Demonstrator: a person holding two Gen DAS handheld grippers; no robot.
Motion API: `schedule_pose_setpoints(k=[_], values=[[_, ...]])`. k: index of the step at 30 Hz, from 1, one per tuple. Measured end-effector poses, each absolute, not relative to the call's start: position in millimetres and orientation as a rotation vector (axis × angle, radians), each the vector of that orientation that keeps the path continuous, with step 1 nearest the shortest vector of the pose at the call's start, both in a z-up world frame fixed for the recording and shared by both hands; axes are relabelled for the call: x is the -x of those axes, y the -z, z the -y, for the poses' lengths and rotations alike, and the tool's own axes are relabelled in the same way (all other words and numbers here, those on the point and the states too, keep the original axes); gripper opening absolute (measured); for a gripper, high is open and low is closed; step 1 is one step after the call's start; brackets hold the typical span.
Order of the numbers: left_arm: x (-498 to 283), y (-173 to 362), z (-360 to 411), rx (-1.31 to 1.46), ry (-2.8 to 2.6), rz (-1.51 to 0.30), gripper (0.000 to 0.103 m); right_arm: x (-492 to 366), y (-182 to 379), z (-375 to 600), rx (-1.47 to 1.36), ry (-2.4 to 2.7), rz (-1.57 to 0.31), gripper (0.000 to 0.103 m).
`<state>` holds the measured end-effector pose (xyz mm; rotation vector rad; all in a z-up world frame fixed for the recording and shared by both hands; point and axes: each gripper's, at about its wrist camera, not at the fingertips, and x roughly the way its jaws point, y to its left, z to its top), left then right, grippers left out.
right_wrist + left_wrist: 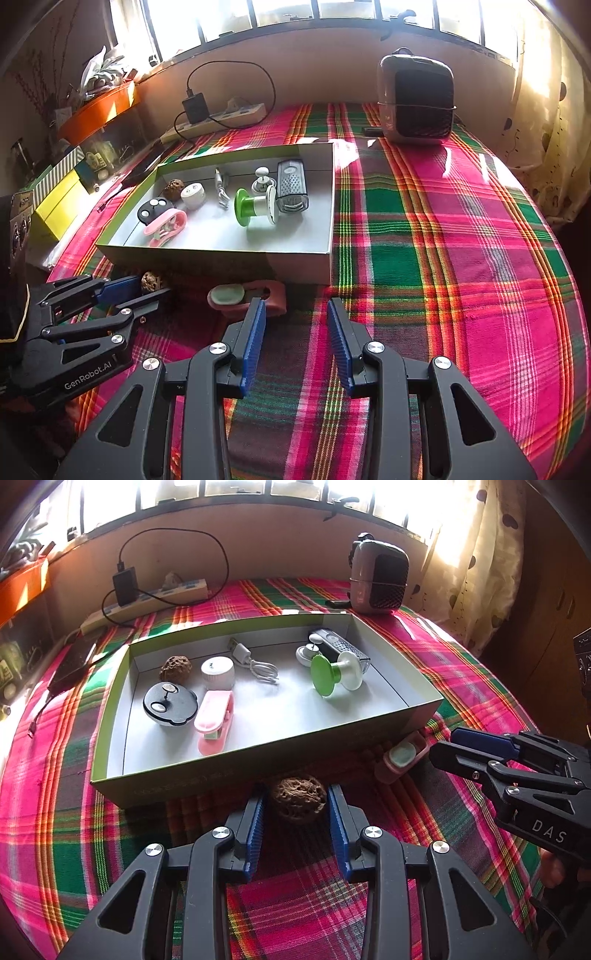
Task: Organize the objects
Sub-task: 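Close the left gripper on the brown walnut, then reach the right gripper to the pink holder with green insert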
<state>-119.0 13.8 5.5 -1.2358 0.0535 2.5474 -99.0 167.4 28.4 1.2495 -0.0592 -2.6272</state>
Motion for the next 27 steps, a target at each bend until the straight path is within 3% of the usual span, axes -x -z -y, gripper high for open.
schedule_pose_setpoints(k=[20,22,23,27], values=[[107,-4,16,1.239,-2.600,0.018,0.030,99,-34,-137,-1.226,2.627,0.031,0.036],[107,-4,18,1.239,-2.602,0.028,0.030,101,-35,-134,-1.231,2.642,0.032,0.045],[107,-4,19,1.239,-2.602,0.030,0.030,102,-35,-133,-1.237,2.651,0.046,0.057],[107,-3,22,1.233,-2.597,0.034,0.030,104,-36,-131,-1.249,2.693,0.090,0.060]])
